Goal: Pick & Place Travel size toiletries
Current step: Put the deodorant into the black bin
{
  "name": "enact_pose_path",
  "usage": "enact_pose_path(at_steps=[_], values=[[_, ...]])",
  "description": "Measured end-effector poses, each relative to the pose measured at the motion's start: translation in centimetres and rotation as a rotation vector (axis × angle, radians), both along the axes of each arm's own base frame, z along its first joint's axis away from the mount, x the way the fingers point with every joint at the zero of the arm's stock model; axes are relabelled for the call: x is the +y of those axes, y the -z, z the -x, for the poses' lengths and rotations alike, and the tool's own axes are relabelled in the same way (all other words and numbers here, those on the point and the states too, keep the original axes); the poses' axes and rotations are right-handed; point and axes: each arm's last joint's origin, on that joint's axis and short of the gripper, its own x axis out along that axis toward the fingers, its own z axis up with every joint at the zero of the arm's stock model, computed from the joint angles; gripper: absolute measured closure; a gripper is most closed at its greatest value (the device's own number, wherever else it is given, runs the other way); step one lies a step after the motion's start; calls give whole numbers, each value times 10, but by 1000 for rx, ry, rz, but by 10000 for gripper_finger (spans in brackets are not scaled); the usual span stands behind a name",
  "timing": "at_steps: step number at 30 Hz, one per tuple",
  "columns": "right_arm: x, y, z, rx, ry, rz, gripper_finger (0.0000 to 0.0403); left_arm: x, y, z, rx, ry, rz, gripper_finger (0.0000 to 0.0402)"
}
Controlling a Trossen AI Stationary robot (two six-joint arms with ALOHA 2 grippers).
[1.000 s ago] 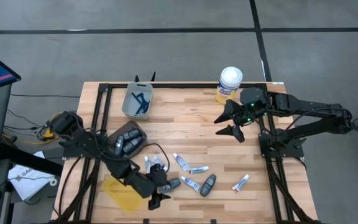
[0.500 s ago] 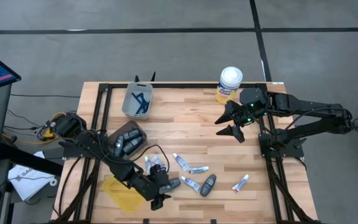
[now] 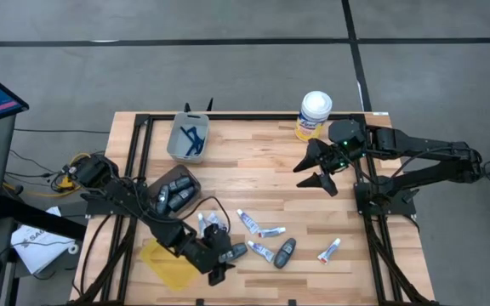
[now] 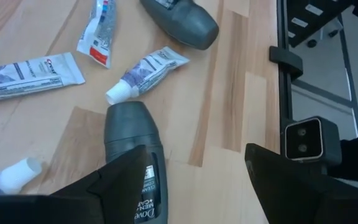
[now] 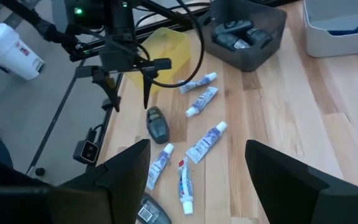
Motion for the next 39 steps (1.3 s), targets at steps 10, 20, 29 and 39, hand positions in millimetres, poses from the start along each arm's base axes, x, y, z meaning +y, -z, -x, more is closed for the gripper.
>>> enact_pose_path(at_steps=[10,20,29,39], values=[[0,0,0,-17,-41,41,147,3,2,1,24,-20,-1,133],[0,0,0,-19,-45,47,147,3,9,2,68,-25,-31,133],[0,0,0,-15,-45,47,147,-10,46,-15,113,-50,-112,133],[0,0,0,-15,-43,45,147,-7,67,-20,146,-144,-133,133]])
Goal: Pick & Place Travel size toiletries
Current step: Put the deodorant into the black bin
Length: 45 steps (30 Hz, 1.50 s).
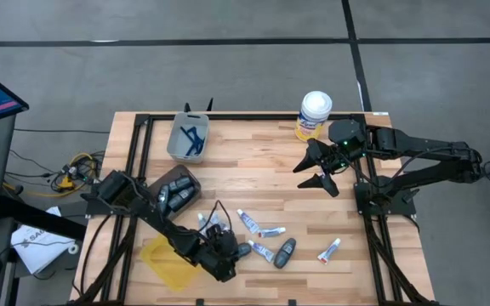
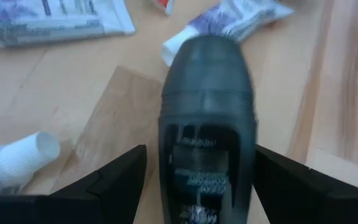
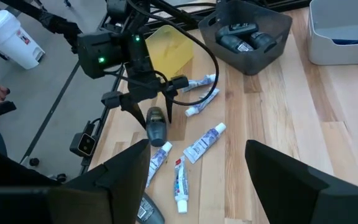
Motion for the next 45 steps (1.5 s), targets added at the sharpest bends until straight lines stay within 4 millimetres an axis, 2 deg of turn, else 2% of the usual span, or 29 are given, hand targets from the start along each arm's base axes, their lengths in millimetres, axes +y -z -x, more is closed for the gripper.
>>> enact_pose_path(at_steps=[4,9,16,20,25,29,32,38,41,45], values=[[0,0,0,0,0,0,147,3,2,2,30,-4,-17,154],[0,0,0,0,0,0,147,4,2,2,40,-6,-20,217],[0,0,0,0,0,1,147,4,1,2,32,-62,30,217],[0,0,0,-1,-1,3,147,3,-7,3,23,-95,95,217],[0,0,0,-7,-12,22,147,8,-32,4,-51,-129,136,217],[0,0,0,-8,-13,24,147,18,-64,5,-164,-180,128,217],[0,0,0,-10,-19,32,147,31,-88,13,-188,-206,119,217],[0,0,0,-26,-42,67,147,65,-128,44,-142,-294,44,218],[0,0,0,-27,-46,72,147,82,-141,61,-82,-329,4,219],[0,0,0,-28,-63,97,147,103,-148,84,-3,-408,-24,219]])
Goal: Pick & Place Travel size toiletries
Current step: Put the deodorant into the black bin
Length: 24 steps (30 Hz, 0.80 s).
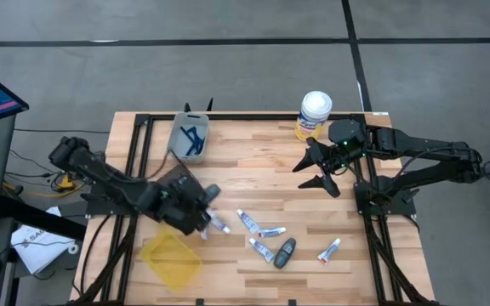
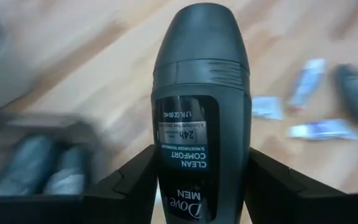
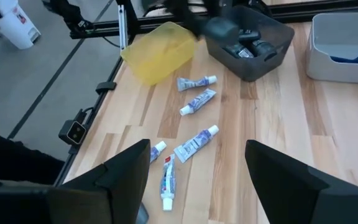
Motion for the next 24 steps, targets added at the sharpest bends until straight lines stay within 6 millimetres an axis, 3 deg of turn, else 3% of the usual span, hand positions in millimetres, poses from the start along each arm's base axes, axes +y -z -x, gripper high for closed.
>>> enact_pose_path(at_steps=[5,12,24], values=[[0,0,0,-5,-1,4,147,20,9,23,129,-83,61,219],[-8,-1,0,-10,36,5,147,30,35,48,267,-166,169,221],[-28,-4,1,-41,151,-16,147,45,59,57,339,-250,154,221]])
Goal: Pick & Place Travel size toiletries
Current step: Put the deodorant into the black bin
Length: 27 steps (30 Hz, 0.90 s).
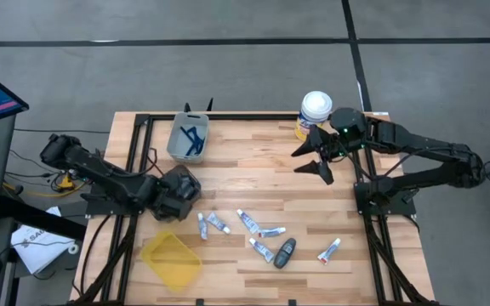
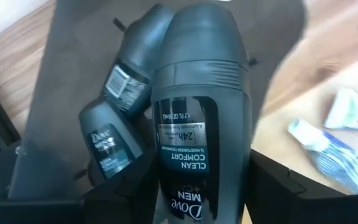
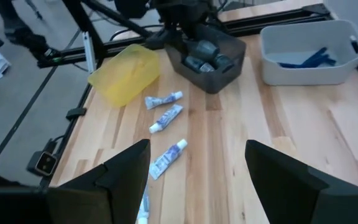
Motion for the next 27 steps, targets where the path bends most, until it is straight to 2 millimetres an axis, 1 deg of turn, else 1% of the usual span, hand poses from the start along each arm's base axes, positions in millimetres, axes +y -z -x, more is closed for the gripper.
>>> enact_pose_path(at_steps=[2,6,9,11,18,21,23,27], values=[[-2,0,0,-3,11,0,147,4,1,-1,2,-19,-2,219],[-7,0,1,-5,32,1,147,12,1,-4,-4,-54,-9,192],[-10,0,2,-5,49,1,147,14,1,-5,-10,-59,-10,180],[-12,0,2,-5,57,1,147,15,1,-5,-10,-58,-9,181],[-13,0,3,-4,68,-6,147,13,1,-9,-43,-28,2,206],[-13,0,3,1,80,-30,147,12,-3,-13,-112,15,25,201],[-13,0,3,9,88,-46,147,11,-10,-15,-193,19,49,191],[-12,1,4,25,85,-55,147,11,-30,-15,-400,42,97,167]])
